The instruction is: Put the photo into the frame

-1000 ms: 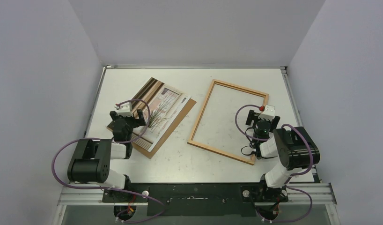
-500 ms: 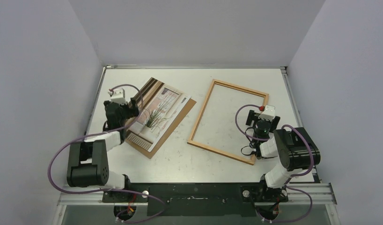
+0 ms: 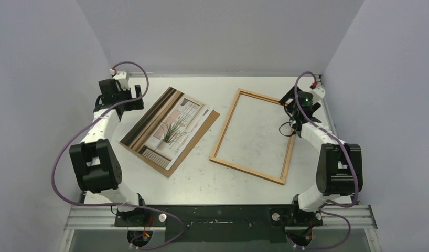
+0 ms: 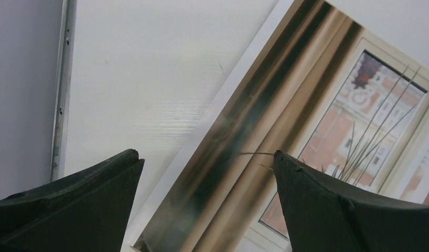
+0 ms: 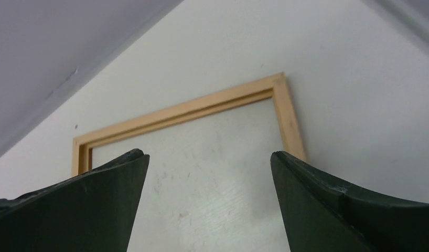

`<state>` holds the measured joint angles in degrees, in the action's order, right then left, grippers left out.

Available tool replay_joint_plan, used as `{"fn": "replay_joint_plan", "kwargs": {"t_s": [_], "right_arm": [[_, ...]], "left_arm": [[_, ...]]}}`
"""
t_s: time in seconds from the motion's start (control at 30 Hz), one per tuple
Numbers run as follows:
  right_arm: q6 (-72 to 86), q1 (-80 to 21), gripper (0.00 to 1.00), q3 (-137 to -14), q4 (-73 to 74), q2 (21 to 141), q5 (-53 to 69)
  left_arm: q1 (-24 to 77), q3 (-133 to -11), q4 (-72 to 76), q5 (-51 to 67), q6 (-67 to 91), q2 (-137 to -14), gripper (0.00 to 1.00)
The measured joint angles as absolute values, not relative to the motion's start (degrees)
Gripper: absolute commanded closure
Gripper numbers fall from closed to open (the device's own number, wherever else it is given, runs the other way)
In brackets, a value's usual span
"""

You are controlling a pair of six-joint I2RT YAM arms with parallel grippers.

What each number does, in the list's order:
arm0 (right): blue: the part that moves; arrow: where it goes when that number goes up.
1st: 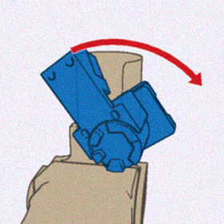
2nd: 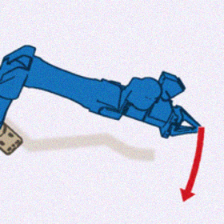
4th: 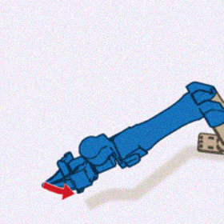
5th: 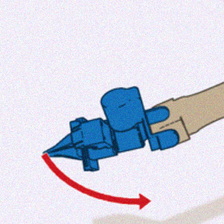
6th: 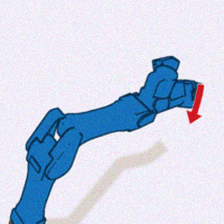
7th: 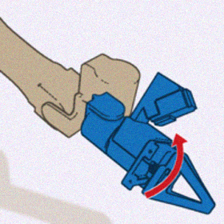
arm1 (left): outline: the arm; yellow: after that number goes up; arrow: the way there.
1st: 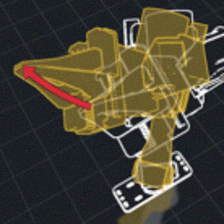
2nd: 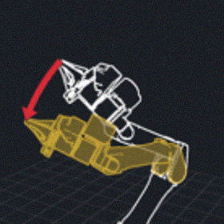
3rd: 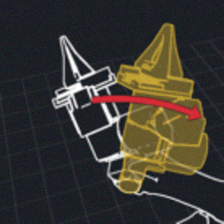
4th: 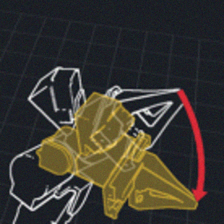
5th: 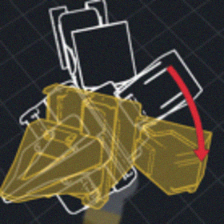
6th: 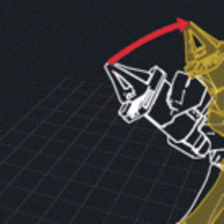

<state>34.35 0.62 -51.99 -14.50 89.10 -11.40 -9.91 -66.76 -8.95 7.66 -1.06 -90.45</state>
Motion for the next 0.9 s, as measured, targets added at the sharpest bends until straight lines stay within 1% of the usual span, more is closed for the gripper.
{"fn": "replay_joint_plan", "kwargs": {"t_s": [0.07, 0.13, 0.17, 0.23, 0.27, 0.37, 0.43, 0.57, 0.73, 0.83, 0.9], "right_arm": [[35.29, -1.37, 0.1, -52.31, -10.44, 89.34, -9.85], [35.11, -7.84, 0.1, -53.78, -5.43, 89.95, -10.55], [34.94, -13.69, 0.1, -55.79, -2.57, 90.89, -10.94], [34.46, -22.94, 0.1, -59.61, 0.16, 92.79, -11.22], [34.11, -27.44, 0.1, -61.87, 1.48, 93.82, -11.62], [33.74, -38.96, 0.1, -68.31, 3.84, 97.27, -12.12], [33.95, -43.48, 0.1, -71.35, 4.29, 99.63, -11.4], [34.57, -47.22, 0.1, -77.03, 5.52, 106.98, -9.39], [35.27, -47.24, 0.1, -85.36, 8.38, 118.78, -6.33], [35.9, -47.24, 0.1, -88.03, 10.85, 122.87, -5.26], [36.62, -47.24, 0.1, -88.23, 11.53, 123.52, -5.17]], "left_arm": [[-11.14, -70.74, -13.43, 8.01, -2.13, -94.13, 0.03], [-11.94, -73.14, -17.02, 7.9, -3.31, -97.03, 0.01], [-12.25, -73.89, -18.44, 7.88, -3.86, -98.32, 0.03], [-12.62, -74.85, -20.78, 7.88, -5.04, -100.33, 0.16], [-12.84, -75.5, -22.15, 8.05, -5.8, -101.58, 0.2], [-13.1, -77.71, -25.63, 9.15, -8.21, -105.25, 0.23], [-13.19, -79.13, -27.31, 9.96, -9.54, -107.68, 0.23], [-13.23, -79.35, -28.88, 10.79, -11.25, -109.65, 0.22], [-13.39, -79.35, -28.47, 10.79, -11.92, -109.78, 0.22], [-13.87, -79.88, -28.53, 11.16, -12.14, -110.45, 0.21], [-14.28, -81.25, -28.95, 11.66, -12.27, -111.59, 0.19]]}}
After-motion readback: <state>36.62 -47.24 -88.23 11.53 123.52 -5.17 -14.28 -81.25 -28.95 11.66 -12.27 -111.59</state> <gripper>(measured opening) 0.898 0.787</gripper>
